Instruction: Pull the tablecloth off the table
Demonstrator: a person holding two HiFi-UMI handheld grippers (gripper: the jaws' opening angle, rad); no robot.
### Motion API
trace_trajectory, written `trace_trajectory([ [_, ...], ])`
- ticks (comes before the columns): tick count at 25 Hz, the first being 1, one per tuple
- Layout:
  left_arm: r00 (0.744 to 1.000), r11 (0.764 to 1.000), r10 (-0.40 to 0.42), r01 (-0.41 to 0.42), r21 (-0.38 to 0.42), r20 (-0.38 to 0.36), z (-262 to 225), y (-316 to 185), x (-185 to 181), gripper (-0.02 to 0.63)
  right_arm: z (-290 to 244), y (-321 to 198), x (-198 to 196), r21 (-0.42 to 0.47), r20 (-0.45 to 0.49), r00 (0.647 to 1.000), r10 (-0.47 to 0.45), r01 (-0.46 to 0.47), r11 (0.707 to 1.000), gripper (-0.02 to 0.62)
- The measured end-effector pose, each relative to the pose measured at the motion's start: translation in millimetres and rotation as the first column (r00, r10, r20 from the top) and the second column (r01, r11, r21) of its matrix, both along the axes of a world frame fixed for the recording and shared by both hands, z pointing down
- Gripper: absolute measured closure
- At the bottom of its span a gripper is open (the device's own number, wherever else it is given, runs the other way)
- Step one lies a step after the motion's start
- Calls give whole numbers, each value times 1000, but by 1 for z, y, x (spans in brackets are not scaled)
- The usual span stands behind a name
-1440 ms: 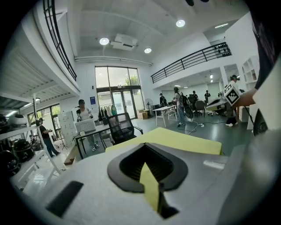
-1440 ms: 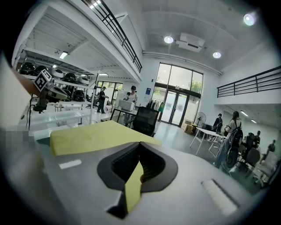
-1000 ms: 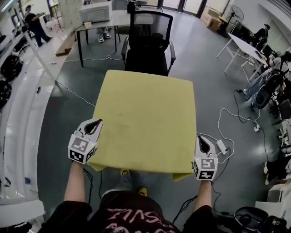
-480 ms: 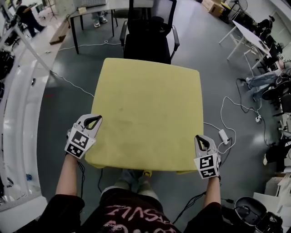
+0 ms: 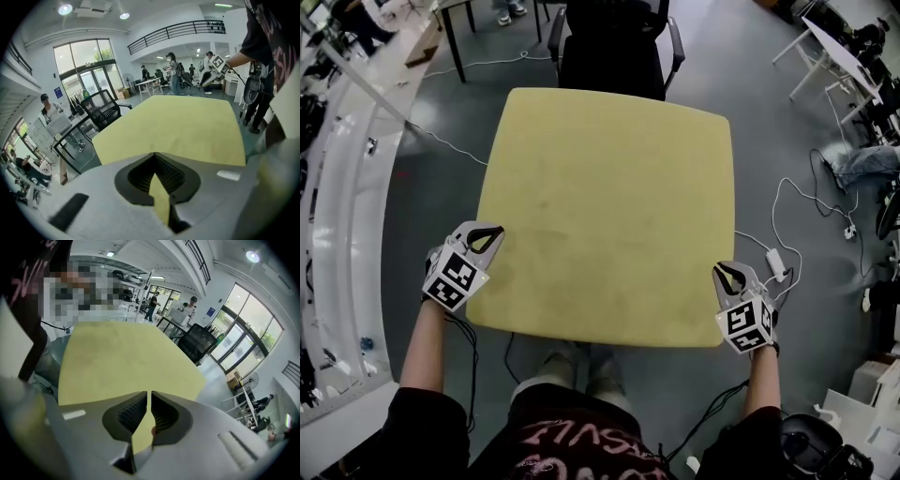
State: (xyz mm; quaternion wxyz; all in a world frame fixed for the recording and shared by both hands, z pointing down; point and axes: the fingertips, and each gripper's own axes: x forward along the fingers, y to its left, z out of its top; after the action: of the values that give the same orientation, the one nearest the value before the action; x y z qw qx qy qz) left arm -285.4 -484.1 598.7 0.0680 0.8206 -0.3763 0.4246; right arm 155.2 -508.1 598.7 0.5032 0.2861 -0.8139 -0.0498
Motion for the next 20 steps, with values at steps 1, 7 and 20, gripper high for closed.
trace_trajectory([
  [1,1000,1000,2,-2,-12,6,6,-2,2,600,5,-3,3,-9,-6,1000,-10,10,1000,554],
  [7,996,994,64,-57,-95,69,48,-15,-3,523,36,-19,5,-66,-24,997,-67,65,996,496],
  [20,957,943,240,-190,-272,164,111,-19,-17,426,102,-39,2,-210,-69,981,-183,165,964,411],
])
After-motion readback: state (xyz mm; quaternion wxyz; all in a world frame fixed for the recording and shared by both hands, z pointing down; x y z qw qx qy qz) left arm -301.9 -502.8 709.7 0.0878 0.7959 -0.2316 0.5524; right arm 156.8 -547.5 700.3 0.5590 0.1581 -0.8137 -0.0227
